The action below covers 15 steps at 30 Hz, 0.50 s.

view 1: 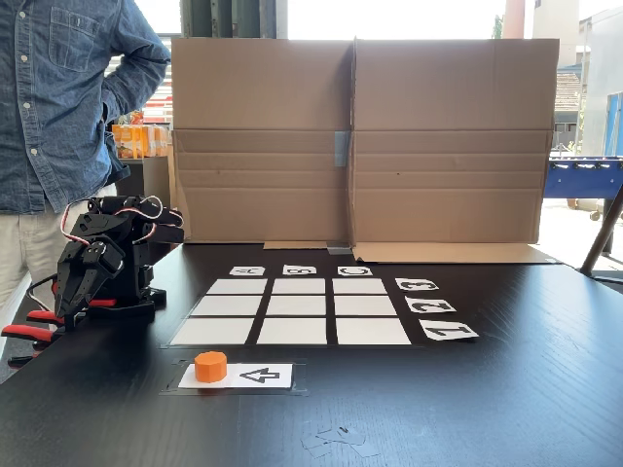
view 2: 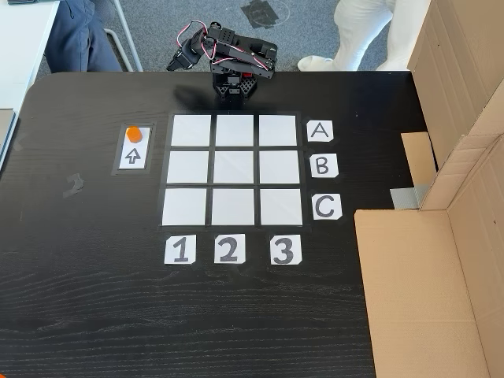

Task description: Pick up the round, orange token and place it in the grid on square A1.

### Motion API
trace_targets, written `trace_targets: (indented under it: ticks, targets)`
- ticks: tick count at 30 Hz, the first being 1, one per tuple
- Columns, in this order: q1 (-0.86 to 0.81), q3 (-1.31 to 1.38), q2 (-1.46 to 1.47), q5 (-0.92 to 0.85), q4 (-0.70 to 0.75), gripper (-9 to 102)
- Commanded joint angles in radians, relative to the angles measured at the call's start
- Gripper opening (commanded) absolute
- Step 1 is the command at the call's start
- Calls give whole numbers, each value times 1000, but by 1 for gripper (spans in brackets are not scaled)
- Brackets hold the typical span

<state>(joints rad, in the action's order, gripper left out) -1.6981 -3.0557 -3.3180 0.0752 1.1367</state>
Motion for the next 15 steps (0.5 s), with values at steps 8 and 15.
trace_targets:
  ticks: [8,15]
  targets:
    - [3,6,149,-87,-219,9]
    - [0,18,175,-103,-253,10]
